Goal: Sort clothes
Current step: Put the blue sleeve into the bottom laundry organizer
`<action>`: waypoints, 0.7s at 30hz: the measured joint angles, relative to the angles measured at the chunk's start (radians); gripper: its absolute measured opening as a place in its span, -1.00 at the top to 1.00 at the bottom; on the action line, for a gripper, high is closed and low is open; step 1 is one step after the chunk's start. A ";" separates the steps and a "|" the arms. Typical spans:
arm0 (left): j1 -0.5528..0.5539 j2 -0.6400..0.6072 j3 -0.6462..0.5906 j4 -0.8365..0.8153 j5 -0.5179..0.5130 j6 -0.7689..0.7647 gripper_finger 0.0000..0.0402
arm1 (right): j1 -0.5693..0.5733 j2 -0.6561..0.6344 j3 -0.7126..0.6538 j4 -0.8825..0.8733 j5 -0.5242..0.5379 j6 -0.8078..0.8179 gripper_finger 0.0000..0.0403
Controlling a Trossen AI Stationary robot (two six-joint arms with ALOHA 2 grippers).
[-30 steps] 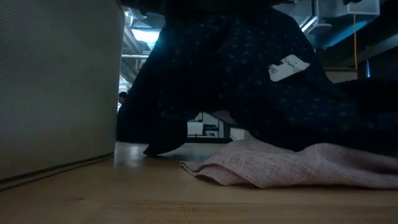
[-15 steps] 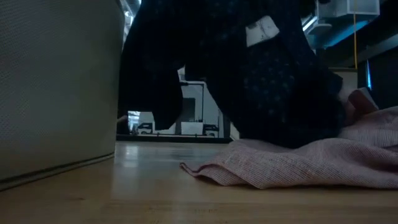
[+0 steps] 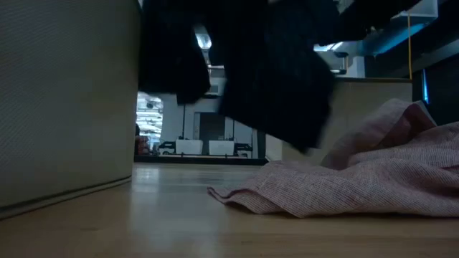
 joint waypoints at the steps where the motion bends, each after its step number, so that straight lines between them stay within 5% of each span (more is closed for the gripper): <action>1: -0.004 -0.016 0.000 0.002 0.000 0.000 0.77 | 0.000 0.001 -0.010 -0.001 0.000 0.001 -0.21; 21: -0.111 -0.472 0.000 -0.028 -0.001 -0.030 0.72 | 0.000 0.000 -0.097 0.108 0.025 0.040 -0.21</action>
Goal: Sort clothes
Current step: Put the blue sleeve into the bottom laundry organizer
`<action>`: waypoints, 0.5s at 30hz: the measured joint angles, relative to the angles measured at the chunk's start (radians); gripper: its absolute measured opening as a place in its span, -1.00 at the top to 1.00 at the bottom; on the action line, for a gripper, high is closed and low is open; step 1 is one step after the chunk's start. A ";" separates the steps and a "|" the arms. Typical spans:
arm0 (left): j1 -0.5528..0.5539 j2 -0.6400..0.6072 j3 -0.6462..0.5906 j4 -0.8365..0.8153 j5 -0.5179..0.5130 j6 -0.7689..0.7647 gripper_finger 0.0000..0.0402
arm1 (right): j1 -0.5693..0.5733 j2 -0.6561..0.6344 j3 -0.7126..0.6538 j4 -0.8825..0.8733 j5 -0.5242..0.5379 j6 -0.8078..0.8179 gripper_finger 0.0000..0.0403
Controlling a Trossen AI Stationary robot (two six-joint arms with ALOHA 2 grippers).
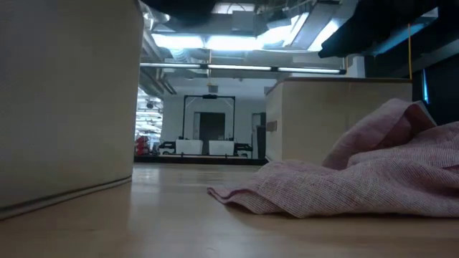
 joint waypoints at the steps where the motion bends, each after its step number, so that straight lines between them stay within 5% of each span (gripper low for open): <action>1: -0.010 -0.024 0.000 -0.006 0.000 -0.017 0.72 | 0.000 0.000 0.000 0.000 0.000 0.007 -0.21; 15: -0.175 -0.198 0.057 -0.421 0.107 -0.343 0.71 | 0.000 0.000 0.000 0.001 0.018 0.068 -0.21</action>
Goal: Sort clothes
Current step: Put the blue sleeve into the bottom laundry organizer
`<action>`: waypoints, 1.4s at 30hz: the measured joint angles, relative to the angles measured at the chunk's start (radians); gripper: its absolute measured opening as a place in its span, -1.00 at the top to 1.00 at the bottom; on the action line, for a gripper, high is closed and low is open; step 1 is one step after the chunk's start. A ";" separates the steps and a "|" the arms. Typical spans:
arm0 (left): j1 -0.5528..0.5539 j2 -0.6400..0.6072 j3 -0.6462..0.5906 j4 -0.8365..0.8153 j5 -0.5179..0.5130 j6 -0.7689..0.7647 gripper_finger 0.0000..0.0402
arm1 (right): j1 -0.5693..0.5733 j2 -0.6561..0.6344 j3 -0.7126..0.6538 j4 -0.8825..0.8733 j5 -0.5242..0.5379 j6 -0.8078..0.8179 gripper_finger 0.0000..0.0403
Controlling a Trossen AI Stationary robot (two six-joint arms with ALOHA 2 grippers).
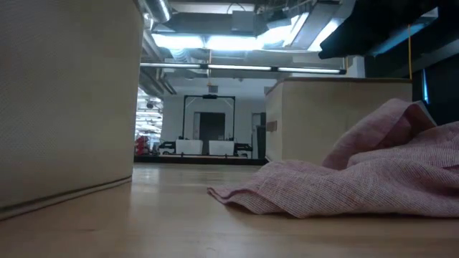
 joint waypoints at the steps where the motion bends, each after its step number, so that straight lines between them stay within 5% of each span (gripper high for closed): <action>1: -0.015 0.007 0.000 -0.010 0.010 0.000 0.71 | 0.000 0.000 0.000 0.000 0.005 0.001 -0.21; 11: -0.158 0.116 0.000 -0.176 0.000 -0.080 0.71 | 0.000 0.000 0.000 0.000 0.025 0.024 -0.21; 23: -0.259 0.362 -0.001 -0.562 -0.271 -0.454 0.71 | 0.000 0.000 0.000 0.000 0.025 0.021 -0.21; 33: -0.263 0.639 -0.046 -0.722 -0.267 -0.684 0.71 | 0.000 0.048 0.000 -0.001 0.027 0.020 -0.21; 42: -0.260 0.850 -0.103 -0.704 -0.287 -0.800 0.71 | 0.000 0.163 0.000 0.000 0.070 0.012 -0.21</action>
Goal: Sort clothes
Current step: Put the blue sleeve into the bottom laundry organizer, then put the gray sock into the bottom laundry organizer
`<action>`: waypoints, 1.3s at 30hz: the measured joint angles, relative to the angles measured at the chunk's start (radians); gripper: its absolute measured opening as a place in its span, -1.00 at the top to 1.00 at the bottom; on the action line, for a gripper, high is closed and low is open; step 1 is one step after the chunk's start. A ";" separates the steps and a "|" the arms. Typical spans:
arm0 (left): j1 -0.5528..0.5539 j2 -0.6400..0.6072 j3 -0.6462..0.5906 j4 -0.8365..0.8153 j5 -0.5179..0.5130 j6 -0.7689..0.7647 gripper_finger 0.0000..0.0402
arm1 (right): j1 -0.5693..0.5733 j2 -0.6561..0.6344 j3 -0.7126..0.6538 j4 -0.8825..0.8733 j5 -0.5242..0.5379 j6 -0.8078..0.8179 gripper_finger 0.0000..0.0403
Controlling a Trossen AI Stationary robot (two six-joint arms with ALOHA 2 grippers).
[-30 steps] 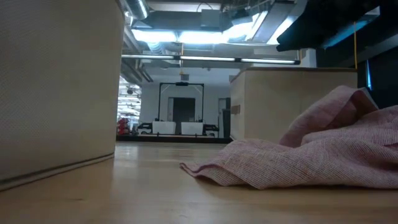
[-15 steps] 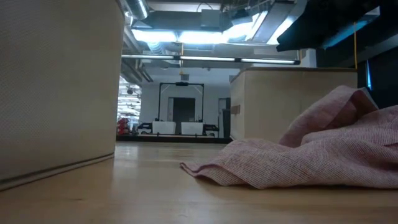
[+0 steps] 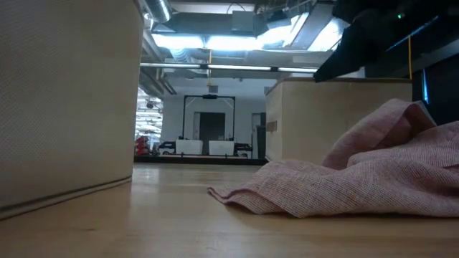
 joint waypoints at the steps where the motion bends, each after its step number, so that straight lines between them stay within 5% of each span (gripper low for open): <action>1: 0.000 0.014 0.000 0.000 -0.002 -0.011 0.70 | 0.000 0.010 0.000 0.000 0.000 0.000 -0.21; 11: 0.004 -0.006 -0.001 -0.014 0.012 -0.061 0.22 | 0.000 0.036 0.000 0.003 0.024 -0.002 -0.21; 22: 0.006 -0.287 0.055 -0.025 0.081 0.030 0.01 | 0.000 0.035 0.000 0.037 0.023 -0.017 -0.21; 30: 0.006 -0.475 0.066 0.109 -0.070 0.254 0.03 | 0.000 0.035 0.000 0.053 0.015 -0.032 -0.21; 39: 0.054 -0.455 0.068 0.409 -0.164 0.656 0.03 | 0.000 0.035 0.000 0.055 0.015 -0.032 -0.21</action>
